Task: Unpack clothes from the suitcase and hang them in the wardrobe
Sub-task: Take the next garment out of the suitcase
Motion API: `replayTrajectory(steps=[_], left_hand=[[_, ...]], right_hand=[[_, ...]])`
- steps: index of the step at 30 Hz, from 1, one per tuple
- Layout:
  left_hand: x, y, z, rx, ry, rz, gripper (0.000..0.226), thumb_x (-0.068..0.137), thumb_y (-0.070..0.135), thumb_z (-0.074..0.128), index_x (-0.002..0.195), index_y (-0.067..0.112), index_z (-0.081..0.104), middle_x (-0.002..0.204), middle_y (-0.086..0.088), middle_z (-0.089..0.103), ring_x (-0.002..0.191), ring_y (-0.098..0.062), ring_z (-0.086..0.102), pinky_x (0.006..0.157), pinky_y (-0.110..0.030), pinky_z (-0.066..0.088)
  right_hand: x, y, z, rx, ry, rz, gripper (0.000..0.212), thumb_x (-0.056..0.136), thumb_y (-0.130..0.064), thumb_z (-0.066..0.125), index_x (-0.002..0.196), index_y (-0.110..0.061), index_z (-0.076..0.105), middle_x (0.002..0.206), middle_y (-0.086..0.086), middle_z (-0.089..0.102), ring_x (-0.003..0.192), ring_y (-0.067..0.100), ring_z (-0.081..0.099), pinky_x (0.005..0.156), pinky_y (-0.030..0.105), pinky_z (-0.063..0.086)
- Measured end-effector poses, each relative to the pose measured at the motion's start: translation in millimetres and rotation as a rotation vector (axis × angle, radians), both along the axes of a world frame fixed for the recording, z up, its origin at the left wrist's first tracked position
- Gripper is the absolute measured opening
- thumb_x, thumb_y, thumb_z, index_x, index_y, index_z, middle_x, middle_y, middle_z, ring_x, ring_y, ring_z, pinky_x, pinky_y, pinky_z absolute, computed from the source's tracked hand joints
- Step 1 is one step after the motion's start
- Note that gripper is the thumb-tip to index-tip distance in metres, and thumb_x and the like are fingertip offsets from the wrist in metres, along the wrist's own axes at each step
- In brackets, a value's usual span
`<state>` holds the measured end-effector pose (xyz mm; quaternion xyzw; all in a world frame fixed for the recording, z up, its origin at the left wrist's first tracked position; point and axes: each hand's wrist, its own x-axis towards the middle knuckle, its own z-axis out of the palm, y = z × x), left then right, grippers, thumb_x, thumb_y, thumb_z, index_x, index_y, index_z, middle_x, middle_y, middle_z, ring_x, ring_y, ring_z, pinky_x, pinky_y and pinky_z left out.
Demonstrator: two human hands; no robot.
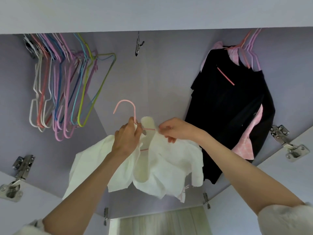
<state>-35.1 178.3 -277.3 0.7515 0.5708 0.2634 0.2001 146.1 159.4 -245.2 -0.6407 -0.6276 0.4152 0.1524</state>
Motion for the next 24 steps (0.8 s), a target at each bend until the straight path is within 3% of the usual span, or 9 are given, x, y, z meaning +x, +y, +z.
replayTrajectory(steps=[2, 5, 7, 11, 16, 20, 24], left_hand=[[1, 0, 5, 0.009, -0.06, -0.008, 0.015, 0.099, 0.025, 0.037, 0.091, 0.012, 0.04, 0.065, 0.003, 0.051, 0.08, -0.035, 0.057, 0.081, -0.041, 0.041], [1, 1, 11, 0.017, -0.127, 0.0, 0.017, 0.098, 0.025, 0.04, 0.09, 0.011, 0.042, 0.059, 0.005, 0.046, 0.071, -0.03, 0.051, 0.074, -0.037, 0.037], [-2, 4, 14, 0.022, -0.165, 0.029, 0.017, 0.098, 0.026, 0.041, 0.091, 0.011, 0.044, 0.059, 0.004, 0.046, 0.07, -0.028, 0.049, 0.068, -0.032, 0.033], [-12, 9, 15, 0.003, -0.235, 0.033, 0.023, 0.095, 0.033, 0.046, 0.084, 0.013, 0.045, 0.058, 0.007, 0.043, 0.066, -0.019, 0.043, 0.063, -0.027, 0.029], [-32, 16, 4, 0.022, -0.105, 0.038, 0.03, 0.092, 0.04, 0.051, 0.078, 0.014, 0.044, 0.056, 0.007, 0.043, 0.066, -0.028, 0.047, 0.066, -0.033, 0.037], [-38, 22, 3, 0.028, -0.037, -0.013, 0.02, 0.094, 0.036, 0.05, 0.084, 0.018, 0.051, 0.061, 0.009, 0.05, 0.07, -0.026, 0.05, 0.074, -0.034, 0.039], [-48, 26, 2, -0.027, -0.036, -0.043, 0.02, 0.096, 0.035, 0.045, 0.099, 0.018, 0.055, 0.079, -0.003, 0.061, 0.079, -0.027, 0.058, 0.071, -0.034, 0.045]], right_hand=[[6, 3, -6, 0.179, -0.405, 0.098, 0.03, 0.091, -0.022, 0.056, 0.119, -0.015, 0.059, 0.113, 0.009, 0.058, 0.109, 0.028, 0.054, 0.082, 0.027, 0.04], [15, 4, -15, 0.226, -0.561, 0.072, 0.037, 0.088, -0.033, 0.058, 0.123, -0.023, 0.057, 0.123, 0.008, 0.047, 0.12, 0.025, 0.04, 0.092, 0.035, 0.036], [20, 3, -21, 0.256, -0.517, 0.006, 0.036, 0.092, -0.037, 0.053, 0.12, -0.015, 0.056, 0.124, 0.01, 0.05, 0.119, 0.027, 0.045, 0.089, 0.035, 0.038], [23, -2, -25, 0.372, -0.338, -0.163, 0.033, 0.096, -0.033, 0.048, 0.111, -0.004, 0.054, 0.105, 0.014, 0.064, 0.102, 0.031, 0.057, 0.073, 0.028, 0.034], [42, 1, -13, 0.465, -0.153, -0.412, 0.028, 0.086, -0.022, 0.06, 0.078, 0.004, 0.051, 0.071, 0.009, 0.05, 0.068, 0.025, 0.046, 0.063, 0.028, 0.033], [57, 2, -10, 0.476, -0.097, -0.474, 0.029, 0.08, -0.016, 0.063, 0.08, 0.01, 0.052, 0.068, 0.011, 0.048, 0.064, 0.022, 0.042, 0.059, 0.028, 0.034], [79, -2, -9, 0.493, -0.043, -0.552, 0.024, 0.078, -0.01, 0.063, 0.078, 0.011, 0.052, 0.066, 0.009, 0.045, 0.063, 0.021, 0.041, 0.057, 0.029, 0.032]])
